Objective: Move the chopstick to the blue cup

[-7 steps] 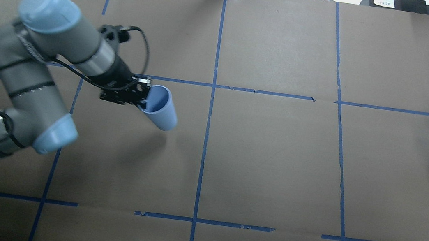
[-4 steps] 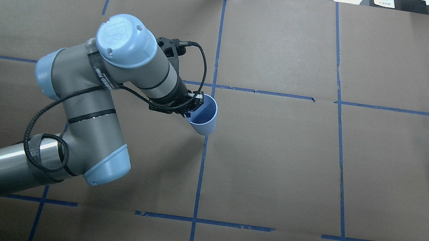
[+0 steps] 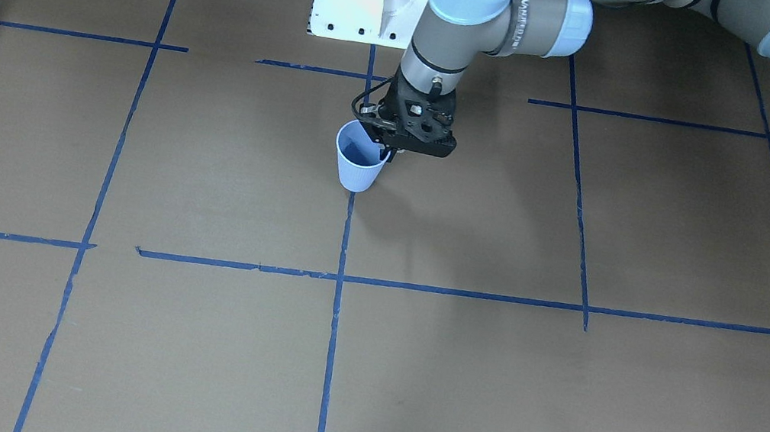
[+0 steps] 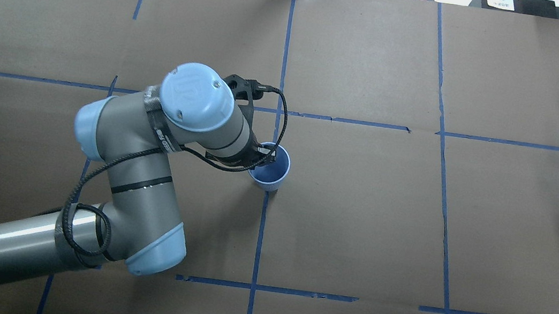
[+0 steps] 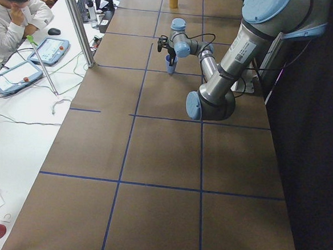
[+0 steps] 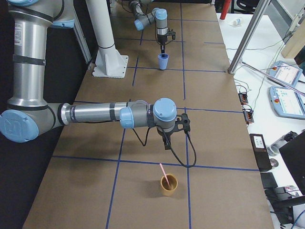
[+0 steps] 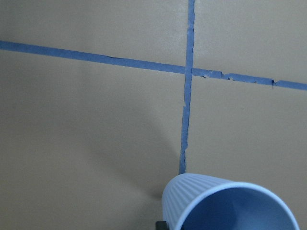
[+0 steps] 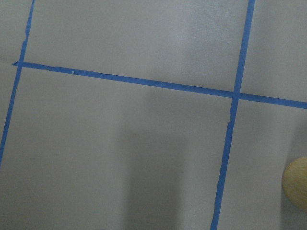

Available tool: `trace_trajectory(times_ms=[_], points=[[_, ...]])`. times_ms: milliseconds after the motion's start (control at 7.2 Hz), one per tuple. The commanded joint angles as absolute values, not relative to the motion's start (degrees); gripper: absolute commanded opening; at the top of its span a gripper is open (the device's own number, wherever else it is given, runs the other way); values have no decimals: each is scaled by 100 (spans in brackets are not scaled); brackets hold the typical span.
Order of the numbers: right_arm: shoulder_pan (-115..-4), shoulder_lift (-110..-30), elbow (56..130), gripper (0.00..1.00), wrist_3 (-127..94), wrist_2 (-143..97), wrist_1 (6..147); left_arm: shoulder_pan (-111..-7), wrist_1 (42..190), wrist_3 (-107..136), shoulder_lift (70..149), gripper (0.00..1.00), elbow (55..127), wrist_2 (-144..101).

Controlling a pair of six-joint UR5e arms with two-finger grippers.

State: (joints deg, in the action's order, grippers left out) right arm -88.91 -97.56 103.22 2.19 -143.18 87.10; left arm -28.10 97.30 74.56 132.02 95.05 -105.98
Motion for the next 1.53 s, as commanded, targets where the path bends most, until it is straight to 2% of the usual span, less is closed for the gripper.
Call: trace_trajectory(times_ms=[0,139,278,556,833,1389], points=[[-8886,-9756,10318,100,220,-14317,8710,-2716,9729,7444,13289,9,9396,-10477],[-8886,-9756,10318,100,220,-14317,8710,-2716,9721,7444,13280,52,9404,-10468],[-8886,-9756,10318,100,211,-14317,8710,-2716,9695,7453,13280,100,9465,-10468],[-8877,-9686,10344,99,141,-14126,8745,-2847,9529,7453,13202,100,9919,-10503],[-8973,-9676,10249,95,97,-13527,8806,-3040,9413,7453,12527,100,10947,-10521],[-9703,-9668,9538,94,141,-13087,8798,-3085,9413,7479,12357,100,11074,-10494]])
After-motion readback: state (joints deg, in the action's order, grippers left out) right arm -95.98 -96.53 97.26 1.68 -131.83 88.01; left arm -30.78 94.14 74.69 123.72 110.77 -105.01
